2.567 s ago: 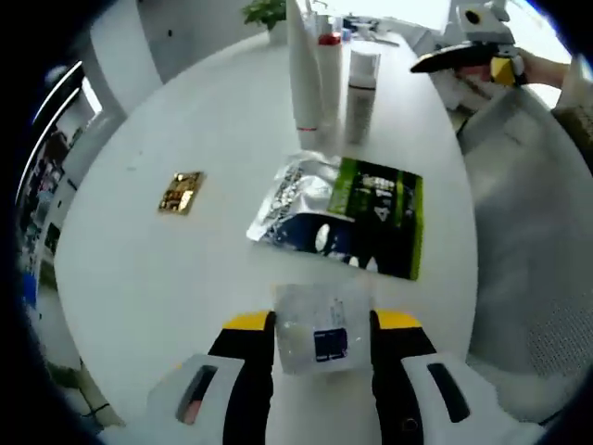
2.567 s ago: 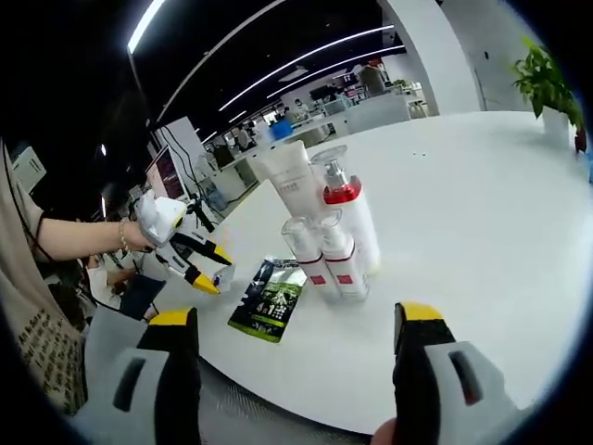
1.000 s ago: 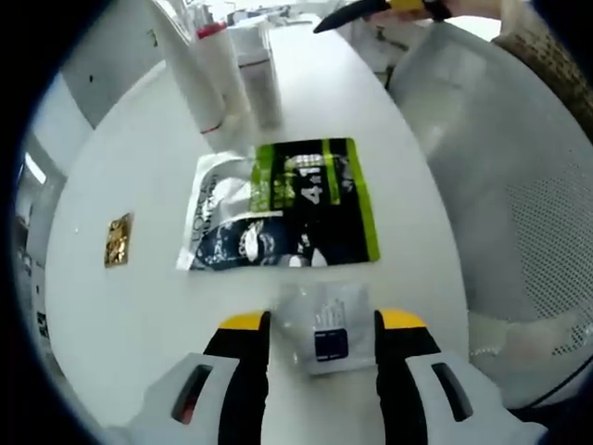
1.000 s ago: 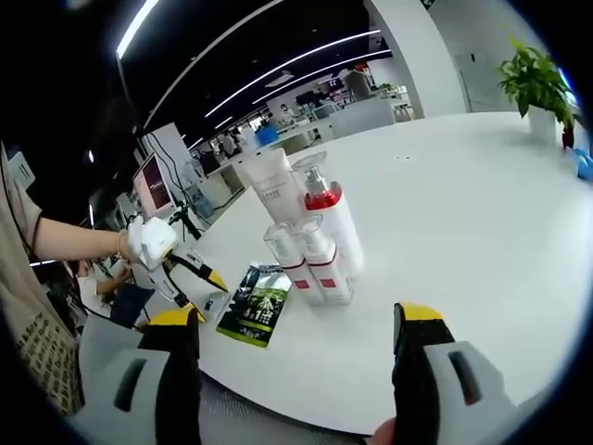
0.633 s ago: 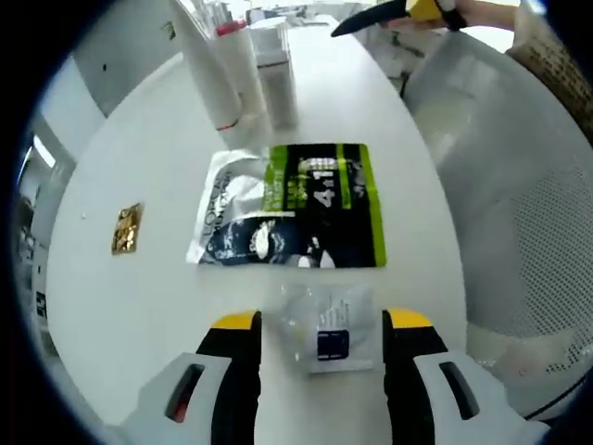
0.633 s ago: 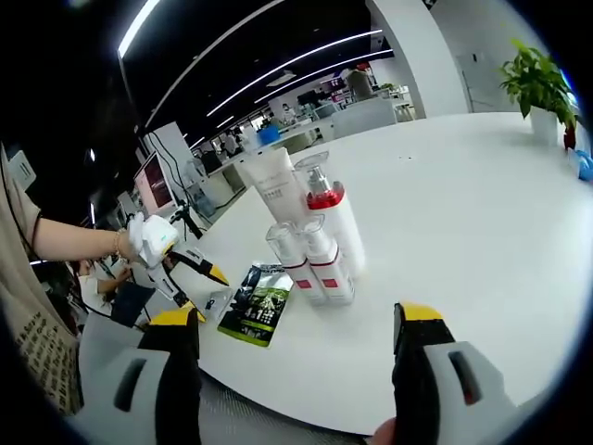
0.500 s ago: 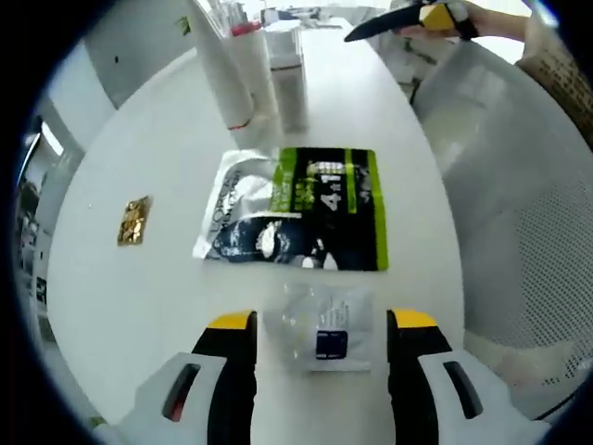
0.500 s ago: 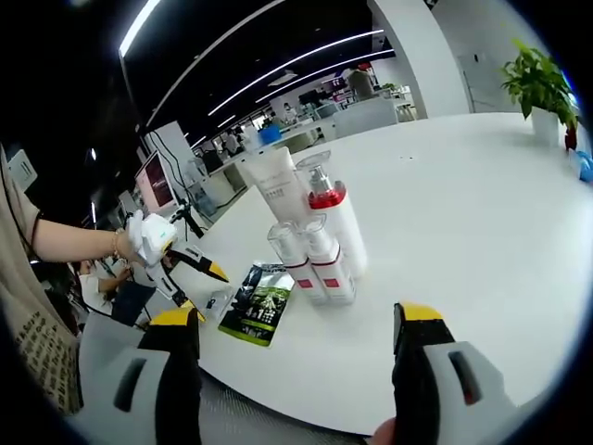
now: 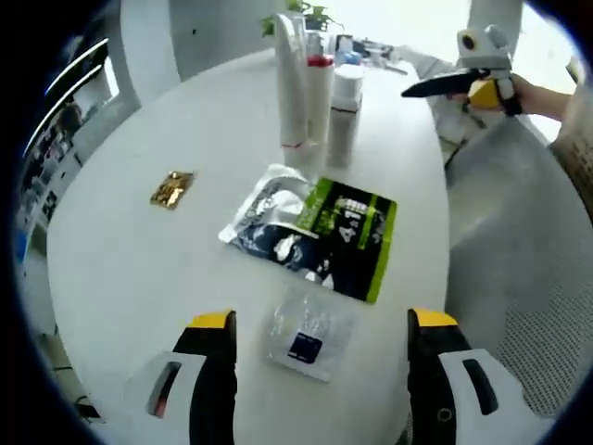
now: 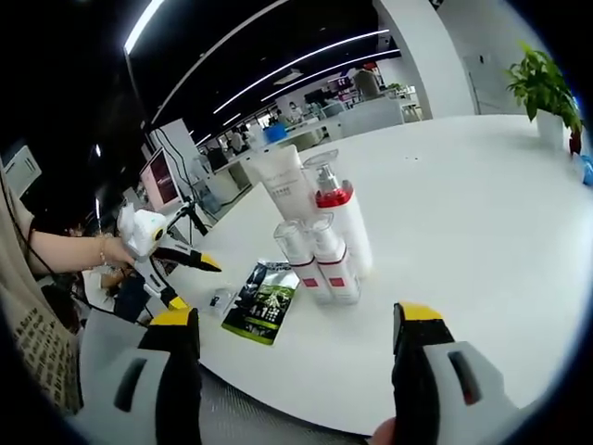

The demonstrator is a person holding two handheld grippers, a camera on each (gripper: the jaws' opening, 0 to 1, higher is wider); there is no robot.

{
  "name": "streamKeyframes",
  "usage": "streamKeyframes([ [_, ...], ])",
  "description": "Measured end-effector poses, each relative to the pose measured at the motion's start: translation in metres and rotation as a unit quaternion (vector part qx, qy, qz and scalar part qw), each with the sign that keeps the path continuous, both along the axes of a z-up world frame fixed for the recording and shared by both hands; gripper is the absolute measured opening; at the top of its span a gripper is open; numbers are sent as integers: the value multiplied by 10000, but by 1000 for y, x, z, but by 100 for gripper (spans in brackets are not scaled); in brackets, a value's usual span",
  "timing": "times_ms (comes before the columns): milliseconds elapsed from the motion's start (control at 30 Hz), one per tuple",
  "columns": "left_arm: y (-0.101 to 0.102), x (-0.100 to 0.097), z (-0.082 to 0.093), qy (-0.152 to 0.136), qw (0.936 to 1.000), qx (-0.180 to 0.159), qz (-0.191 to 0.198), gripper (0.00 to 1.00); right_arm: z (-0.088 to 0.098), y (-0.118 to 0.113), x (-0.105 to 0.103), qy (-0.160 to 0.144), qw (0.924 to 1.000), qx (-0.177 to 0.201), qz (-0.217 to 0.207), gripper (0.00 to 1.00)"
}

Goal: Arrange the skincare products in the storage area until every visible bottle or jar stands upright without overlapping.

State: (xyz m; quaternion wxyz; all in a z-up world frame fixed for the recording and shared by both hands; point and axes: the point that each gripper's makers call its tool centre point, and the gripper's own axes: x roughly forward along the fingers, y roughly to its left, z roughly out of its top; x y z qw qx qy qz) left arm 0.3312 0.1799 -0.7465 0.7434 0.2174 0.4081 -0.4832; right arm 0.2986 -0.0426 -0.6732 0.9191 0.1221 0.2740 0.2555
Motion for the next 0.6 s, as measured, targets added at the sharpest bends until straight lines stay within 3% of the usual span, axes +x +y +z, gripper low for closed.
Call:
streamKeyframes([
  [133, 9, 3, 1, -78, 9987, -114, 496, 79, 0, 1, -1, 3, 10000, -4, 24, 86],
  [333, 14, -10, 5, -2, 9926, -402, 1145, 82, -1, 2, -1, 20, 10000, -13, 65, 86],
  [600, 27, -20, 8, -46, 9860, -427, 1610, 86, -3, 4, -3, 49, 9998, -52, 159, 86],
])
